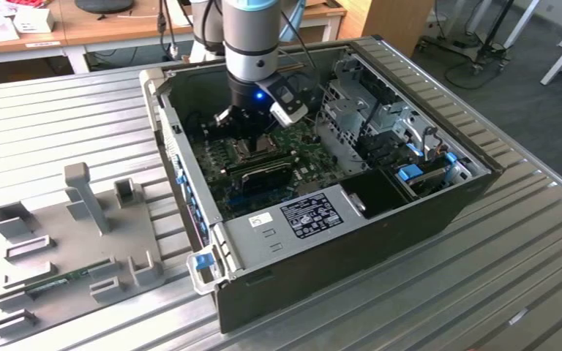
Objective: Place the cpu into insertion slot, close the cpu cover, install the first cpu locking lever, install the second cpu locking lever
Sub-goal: 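Install the second cpu locking lever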
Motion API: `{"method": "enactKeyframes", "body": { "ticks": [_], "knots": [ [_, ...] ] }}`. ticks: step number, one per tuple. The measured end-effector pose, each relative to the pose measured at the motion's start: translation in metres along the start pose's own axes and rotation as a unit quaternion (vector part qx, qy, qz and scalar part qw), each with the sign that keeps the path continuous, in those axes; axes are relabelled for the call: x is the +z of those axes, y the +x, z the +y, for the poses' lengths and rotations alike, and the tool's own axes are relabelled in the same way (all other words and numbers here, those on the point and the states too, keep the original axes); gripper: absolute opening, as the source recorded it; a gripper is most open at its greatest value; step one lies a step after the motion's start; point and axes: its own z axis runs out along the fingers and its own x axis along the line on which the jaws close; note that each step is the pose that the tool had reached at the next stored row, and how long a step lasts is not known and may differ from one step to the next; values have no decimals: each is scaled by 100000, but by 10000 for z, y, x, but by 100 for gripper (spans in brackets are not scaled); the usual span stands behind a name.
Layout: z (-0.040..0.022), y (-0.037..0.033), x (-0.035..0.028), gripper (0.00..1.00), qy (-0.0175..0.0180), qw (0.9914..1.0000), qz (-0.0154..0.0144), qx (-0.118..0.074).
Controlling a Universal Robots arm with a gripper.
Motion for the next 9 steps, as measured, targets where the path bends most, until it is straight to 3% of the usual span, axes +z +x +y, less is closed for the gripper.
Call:
{"method": "enactKeyframes", "body": {
  "ticks": [2, 6, 9],
  "knots": [
    [0, -7, 0, 10, 12, 100000, 112, 6],
    [3, -48, 3, 10, 54, 99998, 617, 40],
    [3, -49, 3, 10, 51, 99998, 624, 43]
  ]
}}
